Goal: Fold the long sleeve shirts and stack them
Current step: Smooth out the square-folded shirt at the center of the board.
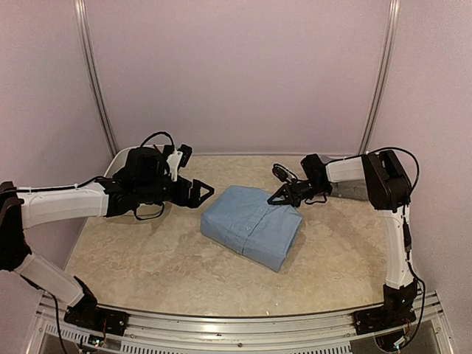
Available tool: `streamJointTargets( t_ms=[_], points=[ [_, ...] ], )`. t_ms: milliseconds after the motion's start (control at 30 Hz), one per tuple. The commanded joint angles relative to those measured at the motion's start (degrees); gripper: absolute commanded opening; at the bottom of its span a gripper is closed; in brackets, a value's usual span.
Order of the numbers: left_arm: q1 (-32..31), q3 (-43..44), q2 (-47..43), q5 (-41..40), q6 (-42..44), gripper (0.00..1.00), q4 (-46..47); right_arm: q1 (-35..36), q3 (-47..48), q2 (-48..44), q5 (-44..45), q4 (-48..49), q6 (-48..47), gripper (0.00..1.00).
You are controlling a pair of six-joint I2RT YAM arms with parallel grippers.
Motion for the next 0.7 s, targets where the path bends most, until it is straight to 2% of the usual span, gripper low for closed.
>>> streamJointTargets(
  t_ms=[0, 67, 167, 467, 667],
  points=[
    [-0.9, 0.9, 0.1, 0.5, 0.8, 0.99, -0.9, -0.5, 2.9, 4.2, -1.9, -5.3, -4.4, 0.13],
    [-1.3, 1.3, 0.6, 0.4, 0.8, 0.99, -1.1, -0.6, 3.5, 5.6, -1.7, -6.6, -4.9, 0.17],
    [-2.1, 1.8, 1.2, 0.4, 1.0, 0.99, -1.1, -0.7, 3.7, 5.6, -0.6, -6.9, -7.4, 0.32],
    [-5.1, 1.9, 5.4, 1.6, 1.7, 0.99, 1.1, -2.5, 3.8, -2.1, 8.9, -4.0, -3.6, 0.66],
    [-5.7, 3.5, 10.9, 3.6, 2.4, 0.99, 1.2, -4.4, 2.2, -8.7, 17.4, -4.7, -3.1, 0.73]
  ],
)
